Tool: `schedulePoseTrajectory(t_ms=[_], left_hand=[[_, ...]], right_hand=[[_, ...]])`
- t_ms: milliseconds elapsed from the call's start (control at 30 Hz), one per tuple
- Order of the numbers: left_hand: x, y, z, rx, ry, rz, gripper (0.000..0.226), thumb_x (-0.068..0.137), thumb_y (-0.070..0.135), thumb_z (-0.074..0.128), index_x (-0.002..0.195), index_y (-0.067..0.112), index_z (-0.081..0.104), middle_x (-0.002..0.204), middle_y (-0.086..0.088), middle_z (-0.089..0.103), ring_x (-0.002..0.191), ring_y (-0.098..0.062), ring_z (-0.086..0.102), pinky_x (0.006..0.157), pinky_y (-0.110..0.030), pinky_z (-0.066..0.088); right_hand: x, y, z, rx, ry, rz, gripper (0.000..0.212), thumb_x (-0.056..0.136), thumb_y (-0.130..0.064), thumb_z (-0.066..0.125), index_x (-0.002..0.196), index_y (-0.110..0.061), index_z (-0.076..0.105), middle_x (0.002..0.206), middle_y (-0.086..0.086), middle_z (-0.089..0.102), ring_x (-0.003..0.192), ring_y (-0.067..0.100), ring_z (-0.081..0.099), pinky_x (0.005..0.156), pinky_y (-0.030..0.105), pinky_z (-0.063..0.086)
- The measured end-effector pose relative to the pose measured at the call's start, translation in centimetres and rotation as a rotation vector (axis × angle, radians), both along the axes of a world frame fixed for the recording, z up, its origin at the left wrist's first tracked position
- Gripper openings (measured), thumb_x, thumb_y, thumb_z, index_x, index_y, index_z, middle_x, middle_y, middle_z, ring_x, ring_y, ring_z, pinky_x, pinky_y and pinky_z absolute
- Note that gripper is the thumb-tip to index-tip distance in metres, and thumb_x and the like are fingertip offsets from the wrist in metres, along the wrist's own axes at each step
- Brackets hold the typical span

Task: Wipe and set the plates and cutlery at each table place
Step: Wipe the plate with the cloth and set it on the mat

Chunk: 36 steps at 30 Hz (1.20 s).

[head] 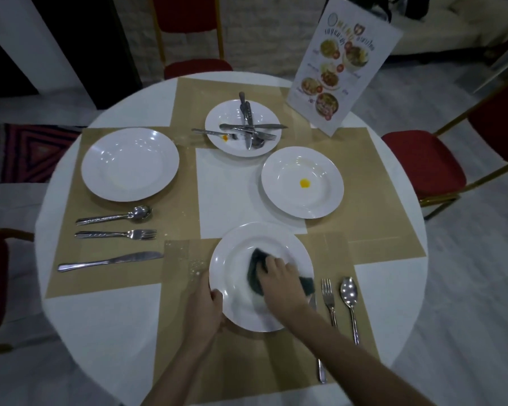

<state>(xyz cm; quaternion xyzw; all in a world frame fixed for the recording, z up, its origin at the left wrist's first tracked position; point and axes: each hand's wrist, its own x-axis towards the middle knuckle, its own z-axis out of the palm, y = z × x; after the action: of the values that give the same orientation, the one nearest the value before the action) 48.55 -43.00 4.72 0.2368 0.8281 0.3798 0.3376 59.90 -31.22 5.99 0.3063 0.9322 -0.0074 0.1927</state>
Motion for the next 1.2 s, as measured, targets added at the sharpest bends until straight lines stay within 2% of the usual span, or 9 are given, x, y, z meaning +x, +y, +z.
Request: schedulePoseTrajectory(t_ms=[133, 333, 500, 733, 800, 867, 933, 1067, 1200], left_hand=[[-0.4, -0.2, -0.7, -0.071, 0.067, 0.024, 0.037, 0.094, 0.009, 0.050, 0.132, 0.013, 0.052, 0.105, -0.006, 0.064, 0.082, -0.013, 0.058, 0.077, -0.030, 0.051], [-0.4, -1.2, -0.3, -0.016, 0.054, 0.004, 0.040, 0.094, 0.007, 0.050, 0.132, 0.020, 0.052, 0.107, -0.003, 0.067, 0.089, -0.016, 0.061, 0.080, -0.026, 0.051], [1.2, -1.4, 0.9, 0.027, 0.012, -0.019, 0.043, 0.093, -0.001, 0.047, 0.131, 0.018, 0.051, 0.094, 0.020, 0.060, 0.083, 0.000, 0.058, 0.066, -0.014, 0.045], [0.5, -2.2, 0.2, -0.057, 0.018, 0.030, 0.027, 0.095, 0.001, 0.047, 0.120, 0.004, 0.057, 0.101, -0.008, 0.066, 0.079, -0.007, 0.057, 0.066, -0.013, 0.043], [0.3, -2.2, 0.1, -0.114, -0.002, 0.058, 0.026, 0.096, 0.006, 0.048, 0.121, 0.002, 0.057, 0.113, -0.016, 0.065, 0.087, -0.018, 0.059, 0.077, -0.022, 0.049], [-0.1, -2.5, -0.2, -0.106, 0.040, 0.022, 0.024, 0.096, 0.007, 0.049, 0.119, 0.006, 0.058, 0.109, -0.014, 0.067, 0.079, -0.010, 0.058, 0.069, -0.016, 0.046], [-0.5, -2.9, 0.1, -0.077, 0.060, -0.017, 0.025, 0.095, 0.004, 0.049, 0.118, 0.009, 0.057, 0.106, -0.008, 0.067, 0.075, -0.004, 0.054, 0.063, -0.011, 0.040], [-0.2, -3.6, 0.4, -0.068, 0.044, -0.035, 0.032, 0.095, 0.003, 0.049, 0.126, 0.009, 0.053, 0.110, -0.002, 0.062, 0.083, -0.006, 0.053, 0.065, -0.010, 0.038], [0.7, -3.7, -0.1, -0.074, -0.013, -0.004, 0.034, 0.096, 0.005, 0.049, 0.130, 0.008, 0.049, 0.112, -0.008, 0.065, 0.081, -0.011, 0.055, 0.063, -0.013, 0.039]], right_hand=[[0.4, -3.9, -1.4, -0.087, 0.140, 0.189, 0.050, 0.060, -0.031, 0.086, 0.107, -0.020, 0.073, 0.091, 0.005, 0.066, 0.077, 0.020, 0.064, 0.069, 0.030, 0.056], [5.1, 0.0, 0.7, 0.172, 0.005, 0.218, 0.026, 0.057, -0.019, 0.081, 0.082, -0.018, 0.074, 0.073, 0.004, 0.059, 0.064, 0.021, 0.056, 0.056, 0.031, 0.045], [5.5, 1.7, 0.9, 0.202, -0.218, 0.162, 0.021, 0.090, -0.006, 0.049, 0.109, -0.005, 0.059, 0.106, 0.016, 0.054, 0.096, 0.030, 0.052, 0.082, 0.038, 0.045], [1.9, -3.9, -0.6, -0.006, -0.111, 0.197, 0.024, 0.094, -0.008, 0.052, 0.115, -0.001, 0.059, 0.114, 0.019, 0.054, 0.105, 0.032, 0.052, 0.092, 0.043, 0.044], [2.1, -5.7, -1.2, -0.090, 0.035, 0.266, 0.029, 0.082, -0.021, 0.074, 0.109, -0.011, 0.069, 0.103, 0.010, 0.065, 0.093, 0.023, 0.062, 0.087, 0.037, 0.054], [2.4, -5.9, -1.7, -0.109, 0.149, 0.312, 0.040, 0.066, -0.029, 0.086, 0.102, -0.017, 0.074, 0.090, 0.002, 0.068, 0.079, 0.015, 0.065, 0.075, 0.030, 0.058], [3.1, -4.7, -1.8, -0.077, 0.218, 0.334, 0.043, 0.067, -0.024, 0.084, 0.107, -0.016, 0.073, 0.088, 0.003, 0.066, 0.077, 0.017, 0.064, 0.072, 0.030, 0.057], [5.6, 0.4, -1.3, 0.131, 0.196, 0.368, 0.027, 0.079, -0.014, 0.048, 0.091, -0.018, 0.072, 0.084, 0.002, 0.059, 0.071, 0.020, 0.055, 0.060, 0.031, 0.046], [6.1, 4.0, 0.1, 0.193, 0.057, 0.269, 0.015, 0.072, -0.014, 0.070, 0.087, -0.015, 0.070, 0.088, 0.007, 0.060, 0.075, 0.023, 0.057, 0.064, 0.034, 0.047]])
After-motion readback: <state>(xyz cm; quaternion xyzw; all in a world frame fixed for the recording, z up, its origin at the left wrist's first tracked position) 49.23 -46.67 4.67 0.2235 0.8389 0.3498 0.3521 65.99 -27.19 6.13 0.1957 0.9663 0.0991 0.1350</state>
